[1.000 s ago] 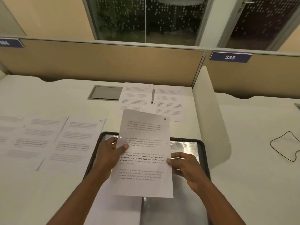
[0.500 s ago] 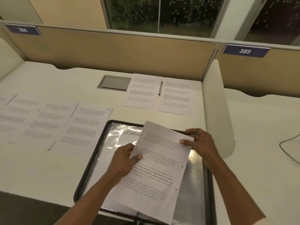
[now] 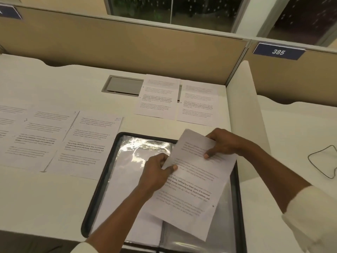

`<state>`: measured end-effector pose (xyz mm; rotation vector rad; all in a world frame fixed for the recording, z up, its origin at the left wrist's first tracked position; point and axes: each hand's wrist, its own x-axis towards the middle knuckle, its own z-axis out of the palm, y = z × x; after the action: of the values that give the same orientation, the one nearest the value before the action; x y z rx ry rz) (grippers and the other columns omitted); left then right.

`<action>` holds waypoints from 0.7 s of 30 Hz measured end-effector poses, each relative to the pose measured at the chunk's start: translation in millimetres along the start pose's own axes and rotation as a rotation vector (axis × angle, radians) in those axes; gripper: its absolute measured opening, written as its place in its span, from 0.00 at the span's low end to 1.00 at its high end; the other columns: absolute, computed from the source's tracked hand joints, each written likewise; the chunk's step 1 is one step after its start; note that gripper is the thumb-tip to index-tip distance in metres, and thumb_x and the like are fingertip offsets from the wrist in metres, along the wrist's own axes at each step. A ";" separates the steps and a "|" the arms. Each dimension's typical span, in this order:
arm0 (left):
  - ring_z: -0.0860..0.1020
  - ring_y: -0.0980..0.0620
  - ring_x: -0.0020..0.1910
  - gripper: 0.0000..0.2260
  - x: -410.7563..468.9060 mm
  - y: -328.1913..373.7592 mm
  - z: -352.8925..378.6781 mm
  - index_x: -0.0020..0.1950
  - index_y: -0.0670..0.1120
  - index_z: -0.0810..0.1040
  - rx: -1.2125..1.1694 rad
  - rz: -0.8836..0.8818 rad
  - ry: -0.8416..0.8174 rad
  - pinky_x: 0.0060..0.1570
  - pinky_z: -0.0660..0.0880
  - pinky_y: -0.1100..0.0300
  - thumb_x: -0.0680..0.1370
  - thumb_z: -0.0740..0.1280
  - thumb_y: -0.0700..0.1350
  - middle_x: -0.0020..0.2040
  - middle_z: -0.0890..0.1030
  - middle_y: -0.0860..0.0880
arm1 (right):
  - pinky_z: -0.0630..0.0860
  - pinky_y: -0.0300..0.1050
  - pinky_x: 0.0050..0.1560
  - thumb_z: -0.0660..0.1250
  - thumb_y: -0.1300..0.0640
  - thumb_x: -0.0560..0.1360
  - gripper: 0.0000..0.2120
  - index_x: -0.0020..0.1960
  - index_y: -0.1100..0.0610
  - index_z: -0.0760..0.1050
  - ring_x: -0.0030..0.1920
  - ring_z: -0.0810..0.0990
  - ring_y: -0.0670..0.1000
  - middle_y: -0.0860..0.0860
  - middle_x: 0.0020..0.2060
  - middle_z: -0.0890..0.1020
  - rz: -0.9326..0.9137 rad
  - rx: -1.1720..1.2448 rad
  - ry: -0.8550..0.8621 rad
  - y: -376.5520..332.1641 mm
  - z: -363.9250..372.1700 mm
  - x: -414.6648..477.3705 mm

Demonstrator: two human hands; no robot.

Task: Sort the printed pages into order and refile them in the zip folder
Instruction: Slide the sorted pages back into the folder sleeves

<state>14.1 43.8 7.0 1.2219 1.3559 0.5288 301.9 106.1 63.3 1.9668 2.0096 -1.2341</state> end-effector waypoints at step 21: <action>0.63 0.36 0.80 0.35 -10.9 -12.0 215.4 0.72 0.44 0.74 1.003 -0.009 0.328 0.76 0.66 0.39 0.80 0.60 0.71 0.79 0.67 0.38 | 0.75 0.47 0.50 0.83 0.51 0.68 0.22 0.60 0.55 0.85 0.51 0.79 0.57 0.56 0.55 0.85 -0.218 -0.413 0.223 51.9 -135.5 106.4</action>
<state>203.9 -44.3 -46.3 1.9756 2.0059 -0.0075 391.3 262.1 70.1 1.7826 2.3981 -0.5733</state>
